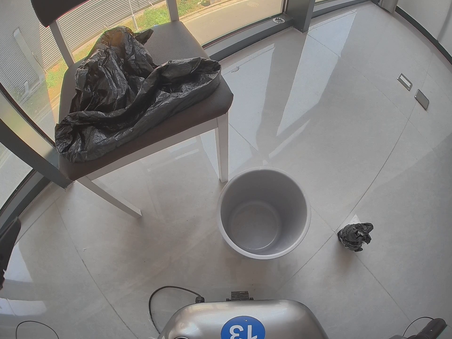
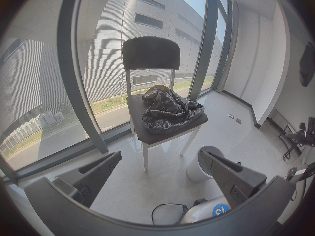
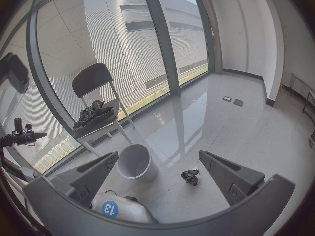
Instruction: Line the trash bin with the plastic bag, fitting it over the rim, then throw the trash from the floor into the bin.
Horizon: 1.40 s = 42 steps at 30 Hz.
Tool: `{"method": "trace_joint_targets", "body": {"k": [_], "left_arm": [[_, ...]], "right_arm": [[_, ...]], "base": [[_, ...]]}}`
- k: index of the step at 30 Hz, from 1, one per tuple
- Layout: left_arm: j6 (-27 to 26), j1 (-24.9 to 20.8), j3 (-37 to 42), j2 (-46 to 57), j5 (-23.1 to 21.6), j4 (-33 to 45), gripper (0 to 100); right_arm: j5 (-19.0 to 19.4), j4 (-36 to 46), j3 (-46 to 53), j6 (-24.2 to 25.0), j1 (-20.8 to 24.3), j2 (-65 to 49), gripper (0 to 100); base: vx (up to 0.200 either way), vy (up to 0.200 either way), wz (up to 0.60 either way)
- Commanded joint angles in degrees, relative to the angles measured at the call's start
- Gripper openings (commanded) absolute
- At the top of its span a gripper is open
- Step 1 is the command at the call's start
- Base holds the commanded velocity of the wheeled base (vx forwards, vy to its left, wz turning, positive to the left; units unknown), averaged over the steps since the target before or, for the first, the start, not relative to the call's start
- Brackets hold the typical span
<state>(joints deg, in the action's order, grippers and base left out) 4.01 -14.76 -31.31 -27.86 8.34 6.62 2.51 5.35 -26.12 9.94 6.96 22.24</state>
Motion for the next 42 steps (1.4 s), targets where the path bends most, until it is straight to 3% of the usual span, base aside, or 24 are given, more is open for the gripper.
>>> {"method": "trace_joint_targets", "body": {"k": [1,3,4,7,8,9,11,16,18,22,27,33,38,42], "left_arm": [[0.21,4.04,-9.12,-15.21,1.68,2.87,100],[0.21,8.35,-13.52,-17.58,0.71,8.50,100],[0.21,9.05,-14.75,-18.02,0.45,10.34,100],[1.79,10.81,-26.09,-20.13,-5.61,27.83,100],[1.97,10.81,-26.35,-20.13,-6.14,28.27,100],[3.81,10.81,-28.37,-20.13,-11.77,31.44,100],[4.51,11.60,-27.67,-20.13,-15.19,29.15,100],[7.59,14.06,-22.92,-22.24,-15.63,18.08,100],[11.72,15.03,-21.43,-23.91,-15.81,10.96,100],[13.57,15.73,-19.76,-26.11,-15.28,6.65,100],[13.04,15.82,-18.97,-27.78,-14.67,4.37,100],[9.00,15.64,-15.63,-28.92,-9.39,1.38,100],[9.08,15.64,-14.93,-29.98,-9.22,-0.73,100],[9.17,15.64,-11.59,-31.47,-9.22,-8.73,100]], "right_arm": [[0.92,0.27,-7.80,0.17,2.18,14.68,100],[0.92,0.27,-9.82,-0.18,2.36,17.23,100],[0.92,0.27,-10.26,-0.27,2.44,17.75,100],[0.92,0.27,-13.25,-1.06,2.97,21.27,100],[1.00,0.27,-13.34,-1.15,2.97,21.36,100],[1.00,0.19,-14.13,-1.50,3.06,22.68,100],[1.00,0.10,-14.39,-1.50,3.06,23.20,100],[1.80,0.10,-14.48,-1.59,3.41,22.94,100],[2.59,-0.34,-14.39,-1.67,3.41,22.94,100],[3.11,-1.05,-14.48,-2.29,3.41,23.03,100],[4.34,-3.15,-14.92,-4.57,3.41,23.56,100],[5.93,-9.22,-16.50,-7.21,3.76,30.15,100],[6.54,-13.79,-17.73,-7.39,6.93,34.63,100],[6.72,-14.32,-20.28,-7.30,9.65,36.39,100]], "base": [[0.000,0.000,0.00],[0.000,0.000,0.00],[0.000,0.000,0.00],[0.000,0.000,0.00],[0.000,0.000,0.00],[0.000,0.000,0.00],[0.000,0.000,0.00],[0.000,0.000,0.00],[0.000,0.000,0.00],[0.000,0.000,0.00],[0.000,0.000,0.00],[0.000,0.000,0.00],[0.000,0.000,0.00],[0.000,0.000,0.00]]}}
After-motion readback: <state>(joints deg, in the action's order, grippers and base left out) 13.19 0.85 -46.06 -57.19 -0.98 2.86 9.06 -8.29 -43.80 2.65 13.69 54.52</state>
